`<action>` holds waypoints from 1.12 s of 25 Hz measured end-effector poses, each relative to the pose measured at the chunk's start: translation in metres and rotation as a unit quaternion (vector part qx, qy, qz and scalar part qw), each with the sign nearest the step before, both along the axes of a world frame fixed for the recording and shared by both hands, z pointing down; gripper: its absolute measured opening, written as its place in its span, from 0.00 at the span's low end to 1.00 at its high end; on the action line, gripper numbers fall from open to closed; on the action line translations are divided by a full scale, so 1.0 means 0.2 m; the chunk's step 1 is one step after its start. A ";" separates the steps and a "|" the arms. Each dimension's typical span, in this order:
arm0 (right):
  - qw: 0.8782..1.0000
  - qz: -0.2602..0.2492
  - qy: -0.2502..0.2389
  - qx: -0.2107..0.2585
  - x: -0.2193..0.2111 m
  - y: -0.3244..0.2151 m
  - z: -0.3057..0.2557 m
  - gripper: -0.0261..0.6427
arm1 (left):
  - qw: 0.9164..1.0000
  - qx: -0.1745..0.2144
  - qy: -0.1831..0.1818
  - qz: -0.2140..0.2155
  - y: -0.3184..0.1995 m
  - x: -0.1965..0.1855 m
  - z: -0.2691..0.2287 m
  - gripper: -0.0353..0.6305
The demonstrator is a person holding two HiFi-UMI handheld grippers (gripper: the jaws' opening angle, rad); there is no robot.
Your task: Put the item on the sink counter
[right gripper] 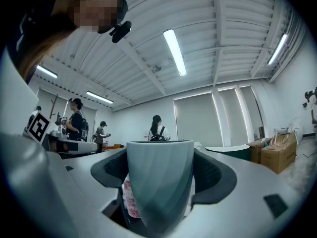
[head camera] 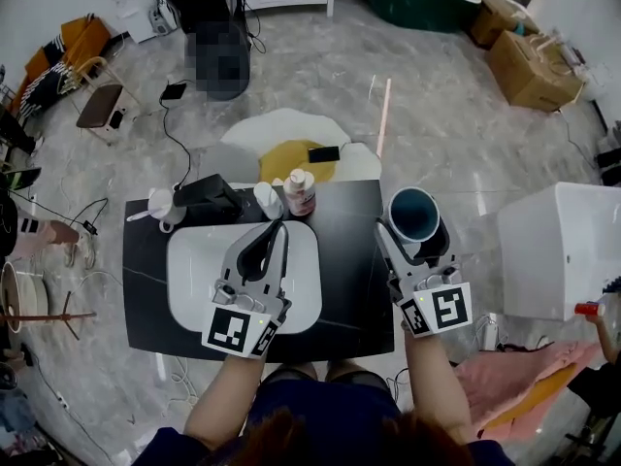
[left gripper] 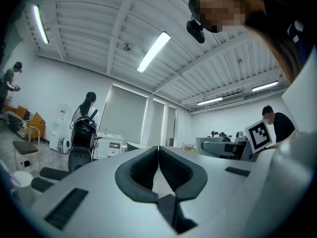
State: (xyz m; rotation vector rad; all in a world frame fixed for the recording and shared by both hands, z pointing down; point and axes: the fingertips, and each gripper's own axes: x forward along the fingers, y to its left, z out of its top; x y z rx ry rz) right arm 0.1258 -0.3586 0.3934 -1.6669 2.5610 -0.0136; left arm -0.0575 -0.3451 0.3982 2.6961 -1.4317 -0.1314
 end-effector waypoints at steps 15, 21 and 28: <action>0.997 -0.006 -0.018 -0.077 -0.06 -0.49 0.78 0.64 | 0.998 -0.051 -0.019 -0.019 -0.05 -0.04 0.30 0.09; 0.995 -0.006 -0.002 -0.102 -0.12 -0.55 1.00 0.64 | 0.997 -0.066 -0.026 -0.023 -0.02 -0.06 0.38 0.09; 0.993 -0.008 0.017 -0.120 -0.13 -0.54 1.12 0.64 | 0.997 -0.070 -0.027 -0.027 -0.01 -0.08 0.42 0.09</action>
